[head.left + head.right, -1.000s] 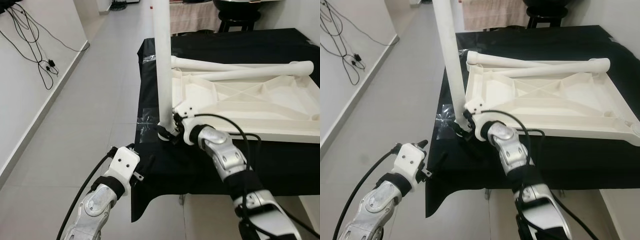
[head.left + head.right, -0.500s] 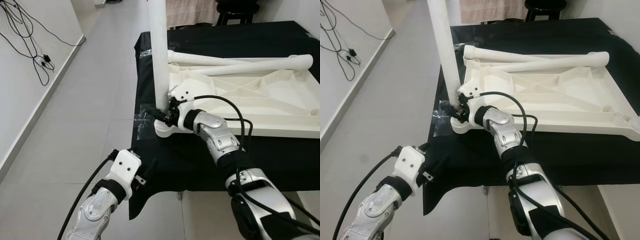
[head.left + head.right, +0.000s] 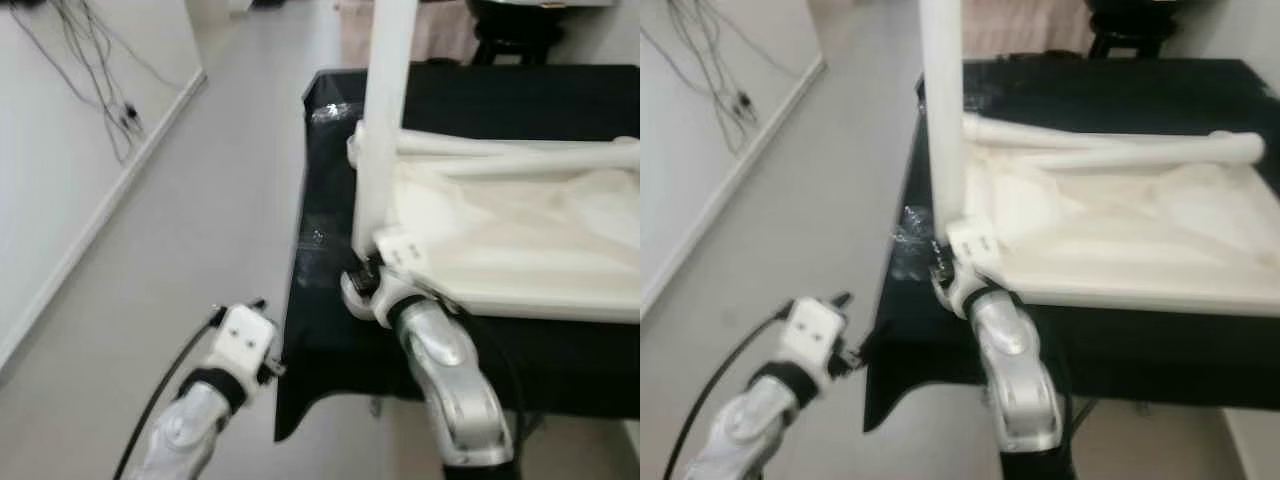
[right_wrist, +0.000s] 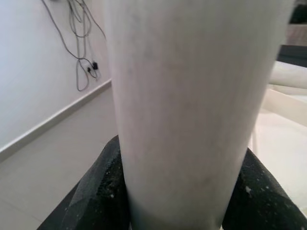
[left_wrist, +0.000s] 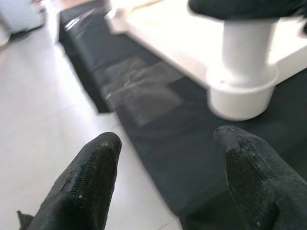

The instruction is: Building children table

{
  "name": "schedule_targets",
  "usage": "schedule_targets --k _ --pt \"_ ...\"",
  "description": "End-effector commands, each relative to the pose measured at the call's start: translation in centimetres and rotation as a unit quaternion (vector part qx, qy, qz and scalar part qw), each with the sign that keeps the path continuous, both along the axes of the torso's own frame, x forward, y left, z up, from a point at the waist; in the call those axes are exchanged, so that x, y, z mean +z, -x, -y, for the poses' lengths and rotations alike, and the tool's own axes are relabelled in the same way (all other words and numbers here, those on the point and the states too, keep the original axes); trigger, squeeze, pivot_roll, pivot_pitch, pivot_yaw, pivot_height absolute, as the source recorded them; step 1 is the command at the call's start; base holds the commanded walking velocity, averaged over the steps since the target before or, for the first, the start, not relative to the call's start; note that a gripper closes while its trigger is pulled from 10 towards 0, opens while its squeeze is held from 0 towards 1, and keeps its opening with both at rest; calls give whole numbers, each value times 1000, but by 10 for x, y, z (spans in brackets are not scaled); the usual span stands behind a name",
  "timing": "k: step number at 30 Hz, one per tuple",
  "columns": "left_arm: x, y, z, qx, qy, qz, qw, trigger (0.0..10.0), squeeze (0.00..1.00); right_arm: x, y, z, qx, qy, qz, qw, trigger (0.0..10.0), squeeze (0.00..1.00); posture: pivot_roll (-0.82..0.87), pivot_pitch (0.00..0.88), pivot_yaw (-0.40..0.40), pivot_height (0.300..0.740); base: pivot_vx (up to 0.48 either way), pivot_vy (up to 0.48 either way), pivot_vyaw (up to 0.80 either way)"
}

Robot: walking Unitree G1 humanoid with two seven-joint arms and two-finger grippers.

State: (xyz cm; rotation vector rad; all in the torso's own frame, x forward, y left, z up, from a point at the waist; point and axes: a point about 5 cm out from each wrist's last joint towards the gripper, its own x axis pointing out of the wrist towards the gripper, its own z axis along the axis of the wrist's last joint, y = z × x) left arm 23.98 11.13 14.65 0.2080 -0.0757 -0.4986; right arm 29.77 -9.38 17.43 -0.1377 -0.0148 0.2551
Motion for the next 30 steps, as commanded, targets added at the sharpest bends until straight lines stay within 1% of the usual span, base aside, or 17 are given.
schedule_targets --k 1,2,6,7,9,11,12,13,15,16,19,22,23,24,25,26,30 --pt "-8 -2 -2 -6 -5 -18 1000 10000 0 -34 -16 17 -43 32 -77 996 0 0 -20 147 50 740 0 0 0" --pt "-8 -3 -2 -11 -10 -17 1000 10000 0 -33 -26 17 -44 31 -74 996 9608 0 -19 135 51 740 0 0 0" --pt "-8 -6 -2 -16 -18 -14 1000 10000 0 -35 -36 17 -39 9 -77 996 10000 0 -15 129 52 740 0 0 0" --pt "-8 -7 -3 -9 -20 -11 1000 10000 0 -33 -38 17 -30 -11 -72 997 10000 1000 -16 126 54 740 0 0 0" --pt "-8 -8 -4 -3 -20 -9 1000 10000 0 -30 -36 17 -27 -24 -73 997 10000 1000 -15 125 55 740 0 0 0" --pt "-8 -9 -5 4 -22 -7 1000 10000 0 -25 -36 23 -29 -35 -61 997 10000 1000 -14 122 53 740 0 0 0" --pt "-8 -11 -6 7 -23 -6 1000 10000 0 -19 -35 32 -29 -45 -46 997 10000 1000 -14 123 50 740 0 0 0" --pt "-8 -11 -6 7 -23 -6 1000 10000 0 -19 -35 32 -29 -45 -46 997 10000 1000 -14 123 50 740 0 0 0" --pt "-7 -13 -7 10 -24 -7 1000 10000 0 -9 -26 43 -18 -60 -33 998 10000 1000 -15 123 48 740 0 0 0" --pt "-7 -13 -8 12 -22 -7 1000 10000 0 -7 -17 45 11 -72 -34 997 10000 1000 -18 127 46 740 0 0 0" --pt "-7 -14 -9 14 -20 -8 1000 10000 0 -7 -12 47 33 -76 -34 996 10000 1000 -18 127 46 740 0 0 0" --pt "-7 -15 -15 30 -2 -15 999 10000 0 -20 21 53 111 -101 -55 987 10000 973 -33 138 50 740 0 0 0" --pt "-7 -15 -15 30 -2 -15 999 10000 0 -20 21 53 111 -101 -55 987 10000 973 -33 138 50 740 0 0 0" --pt "-7 -16 -17 35 4 -17 999 10000 0 -24 31 55 125 -105 -59 985 10000 973 -34 139 51 740 0 0 0" --pt "-8 -16 -19 41 8 -20 999 10000 0 -28 40 57 130 -106 -62 984 10000 510 -38 141 54 740 0 0 0" --pt "-8 -16 -21 46 8 -23 999 10000 0 -31 49 59 134 -108 -64 983 10000 0 -41 139 59 740 0 480 0" --pt "-10 -18 -24 52 3 -26 998 10000 0 -34 63 56 154 -123 -70 978 10000 0 -42 139 66 740 0 480 0"
